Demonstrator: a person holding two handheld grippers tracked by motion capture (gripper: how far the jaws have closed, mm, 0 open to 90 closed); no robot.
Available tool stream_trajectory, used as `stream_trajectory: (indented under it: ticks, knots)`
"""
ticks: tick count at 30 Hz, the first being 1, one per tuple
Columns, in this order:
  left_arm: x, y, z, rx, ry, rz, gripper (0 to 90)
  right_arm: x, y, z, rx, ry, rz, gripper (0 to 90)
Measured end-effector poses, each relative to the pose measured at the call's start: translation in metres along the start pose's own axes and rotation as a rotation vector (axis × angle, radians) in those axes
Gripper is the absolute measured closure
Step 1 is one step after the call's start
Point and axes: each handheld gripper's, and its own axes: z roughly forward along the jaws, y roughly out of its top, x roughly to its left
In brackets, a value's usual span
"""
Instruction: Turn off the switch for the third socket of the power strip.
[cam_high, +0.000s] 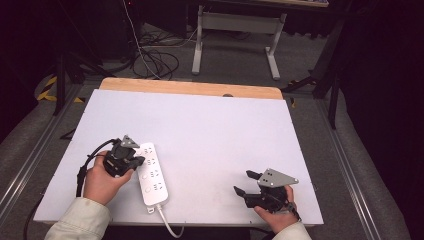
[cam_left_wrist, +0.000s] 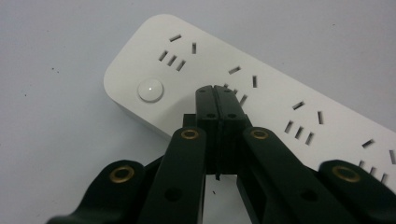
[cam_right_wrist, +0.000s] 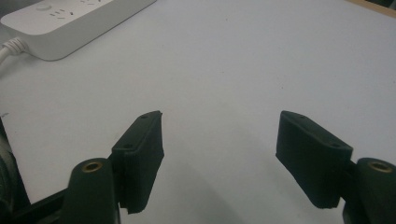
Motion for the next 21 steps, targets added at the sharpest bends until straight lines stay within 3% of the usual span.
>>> stream_trajectory:
  ticks: [21]
  knots:
    - [-0.0065, -0.0018, 0.0037, -0.001, 0.045, 0.034, 90.0, 0.0004, -0.0004, 0.0009, 0.006, 0.005, 0.003, 32.7]
